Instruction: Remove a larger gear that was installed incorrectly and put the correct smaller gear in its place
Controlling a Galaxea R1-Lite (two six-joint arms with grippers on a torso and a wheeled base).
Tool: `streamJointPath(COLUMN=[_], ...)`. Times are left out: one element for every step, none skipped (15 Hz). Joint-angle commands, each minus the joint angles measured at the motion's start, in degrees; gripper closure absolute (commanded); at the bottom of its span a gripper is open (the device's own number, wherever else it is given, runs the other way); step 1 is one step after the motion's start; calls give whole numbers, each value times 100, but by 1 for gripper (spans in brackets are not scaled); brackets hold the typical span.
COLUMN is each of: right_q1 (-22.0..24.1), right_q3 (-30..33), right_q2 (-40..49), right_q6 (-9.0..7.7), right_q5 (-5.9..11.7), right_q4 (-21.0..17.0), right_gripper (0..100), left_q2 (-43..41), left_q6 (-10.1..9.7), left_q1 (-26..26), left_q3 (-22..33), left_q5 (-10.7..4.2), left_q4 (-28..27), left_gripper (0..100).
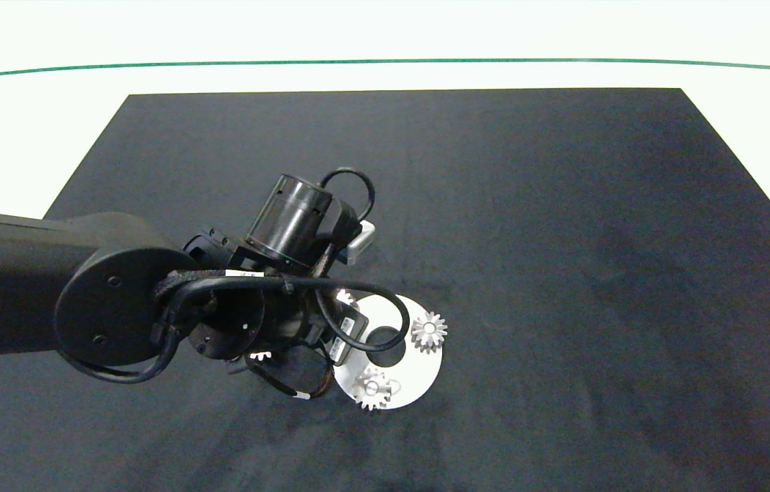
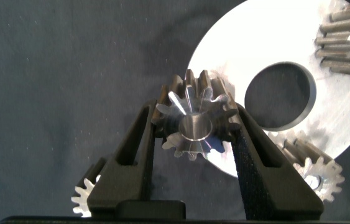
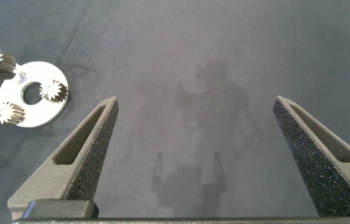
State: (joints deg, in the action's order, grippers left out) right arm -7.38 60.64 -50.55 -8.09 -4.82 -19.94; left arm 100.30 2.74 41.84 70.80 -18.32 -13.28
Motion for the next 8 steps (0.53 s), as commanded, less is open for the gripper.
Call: streamJointPath(right_q1=[-1,-1,-1,-1,-1,-1,-1,-1], right_q3=[1,1,1,1,1,1,1,1], right_q2=[11,11,11,11,11,11,11,11], right_q6=[-8,-8,-8,-8,-8,-8,-8,-8], right_q5=[-2,-2,-2,-2,-2,-2,-2,-2], right_q4=[-10,-10,-10,-10,-10,-10,-10,-10], right_gripper=[0,0,0,0,0,0,0,0], left_q2=[-20,-28,-20,-11,7,15,33,42], left_q6=[25,68,77,86,86,86,86,86], left_q1=[0,0,9,9,26,44,61,61], left_q3=[21,30,56,92,109,127,136,136], left_q5=[-84,-93,-101,-101,-101,-101,-101,-101], left_q4=[-8,-8,-8,-8,-8,-8,-8,-8], left_gripper=[72,72,72,72,72,72,72,72])
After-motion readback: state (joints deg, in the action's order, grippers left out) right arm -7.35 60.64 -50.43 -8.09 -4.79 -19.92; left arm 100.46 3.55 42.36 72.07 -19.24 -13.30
